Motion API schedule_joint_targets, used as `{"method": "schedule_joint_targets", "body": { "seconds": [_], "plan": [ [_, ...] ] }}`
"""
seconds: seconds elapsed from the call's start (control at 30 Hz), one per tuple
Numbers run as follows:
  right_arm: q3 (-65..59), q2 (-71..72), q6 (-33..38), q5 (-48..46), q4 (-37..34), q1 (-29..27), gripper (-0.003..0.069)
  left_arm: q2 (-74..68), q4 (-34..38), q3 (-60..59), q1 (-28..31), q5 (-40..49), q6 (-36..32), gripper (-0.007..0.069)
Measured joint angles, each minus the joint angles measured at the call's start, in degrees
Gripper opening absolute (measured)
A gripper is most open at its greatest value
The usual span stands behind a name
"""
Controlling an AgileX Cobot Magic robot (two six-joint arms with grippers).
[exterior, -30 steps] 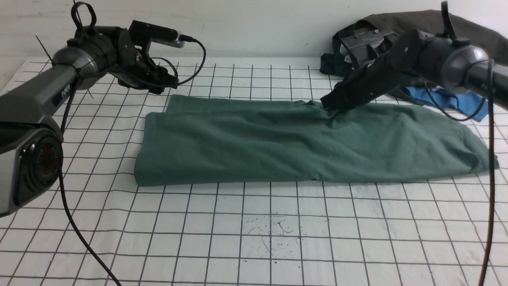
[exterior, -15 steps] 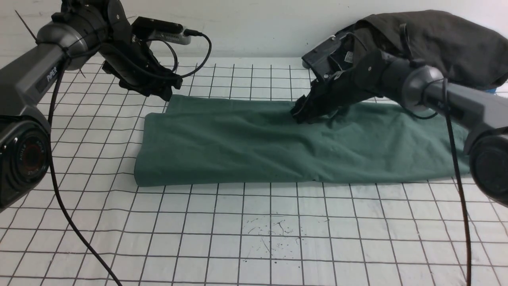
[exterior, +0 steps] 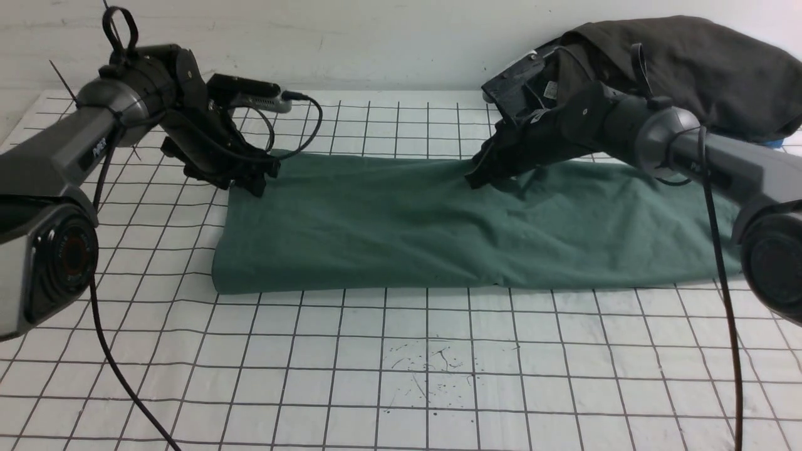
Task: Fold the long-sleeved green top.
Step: Use the right arm to clamp the right edge of the fabric
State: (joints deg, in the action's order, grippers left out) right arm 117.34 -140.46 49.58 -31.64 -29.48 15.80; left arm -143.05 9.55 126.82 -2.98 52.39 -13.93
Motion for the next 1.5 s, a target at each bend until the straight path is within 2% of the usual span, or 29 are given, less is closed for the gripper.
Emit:
{"method": "schedule_joint_targets", "body": {
  "seconds": [0.13,0.2,0.33,0.57,0.67,0.73,0.87,0.9,1.0,1.07,1.13,1.23,1.3,1.43,1.5],
  "plan": [
    [0.0,0.0,0.0,-0.9,-0.3,0.0,-0.0004,-0.1,-0.1,0.0,0.0,-1.7,-0.5,0.0081],
    [0.0,0.1,0.0,-1.3,-0.4,-0.1,-0.0004,0.1,-0.1,0.0,0.0,-1.7,-0.6,0.0025],
    [0.0,1.3,0.0,-1.8,-0.6,-0.2,-0.0006,1.8,-0.1,-0.1,0.0,-3.3,-0.7,0.0002],
    [0.0,3.0,0.0,3.9,-2.3,-1.7,-0.0006,3.9,0.5,0.0,-0.1,-16.4,-0.7,0.0002],
    [0.0,2.1,0.0,4.4,-2.9,-1.8,0.0003,2.5,0.7,0.0,-0.1,-18.7,-0.7,0.0006],
    [0.0,0.7,0.0,4.8,-3.2,-1.8,0.0048,0.9,0.7,0.0,0.0,-19.3,-0.7,0.0044],
    [0.0,0.5,-0.2,4.7,-3.3,-1.8,0.0202,0.1,0.3,-0.1,0.5,-18.4,-0.6,0.0224],
    [0.0,0.5,-0.2,4.7,-3.3,-1.8,0.0202,0.2,0.3,-0.1,0.6,-18.4,-0.6,0.0224],
    [-0.1,5.3,-1.8,2.2,-2.1,-2.0,0.0322,3.4,0.9,-0.1,0.7,-12.3,-0.6,0.0397],
    [-0.1,7.9,-3.4,-0.4,-1.0,-2.4,0.0339,5.7,2.3,-0.1,0.4,-7.8,-0.8,0.0432],
    [0.0,11.8,-7.1,-5.9,2.2,-3.4,0.0342,8.2,3.8,-0.1,-0.1,-1.8,-2.4,0.0436],
    [0.0,16.2,-15.8,-17.7,10.6,-5.7,0.0314,10.9,5.3,0.0,-1.2,9.3,-5.5,0.0377],
    [0.0,17.2,-22.2,-26.7,16.2,-7.9,0.0281,11.7,5.7,0.0,-1.6,15.1,-6.2,0.0305],
    [-1.5,15.6,-30.8,-37.6,23.3,-15.9,0.0243,14.6,7.1,-3.1,-1.7,18.0,-6.0,0.0102],
    [-2.6,15.1,-32.5,-38.0,23.5,-18.2,0.0242,16.2,7.4,-4.8,-1.8,18.0,-6.0,0.006]
  ]
}}
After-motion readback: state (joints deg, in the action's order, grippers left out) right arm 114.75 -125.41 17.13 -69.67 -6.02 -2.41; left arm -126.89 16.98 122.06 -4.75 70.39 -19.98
